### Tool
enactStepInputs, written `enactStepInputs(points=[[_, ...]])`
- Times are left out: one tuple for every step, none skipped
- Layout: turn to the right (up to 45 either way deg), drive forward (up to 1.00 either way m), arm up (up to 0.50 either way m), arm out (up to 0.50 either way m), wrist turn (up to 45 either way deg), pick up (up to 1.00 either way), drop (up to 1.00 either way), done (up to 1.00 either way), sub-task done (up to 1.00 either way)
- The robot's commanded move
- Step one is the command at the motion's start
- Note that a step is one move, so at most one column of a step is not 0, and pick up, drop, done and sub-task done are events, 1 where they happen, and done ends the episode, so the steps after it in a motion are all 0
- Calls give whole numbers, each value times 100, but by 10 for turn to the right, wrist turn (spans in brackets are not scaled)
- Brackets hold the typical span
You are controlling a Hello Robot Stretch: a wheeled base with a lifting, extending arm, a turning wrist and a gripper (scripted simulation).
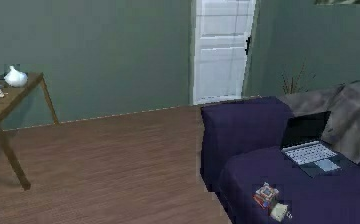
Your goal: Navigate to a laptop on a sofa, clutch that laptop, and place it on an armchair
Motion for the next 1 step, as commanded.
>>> enactStepInputs(points=[[0, 60, 0, 0, 0, 0, 0, 0, 0]])
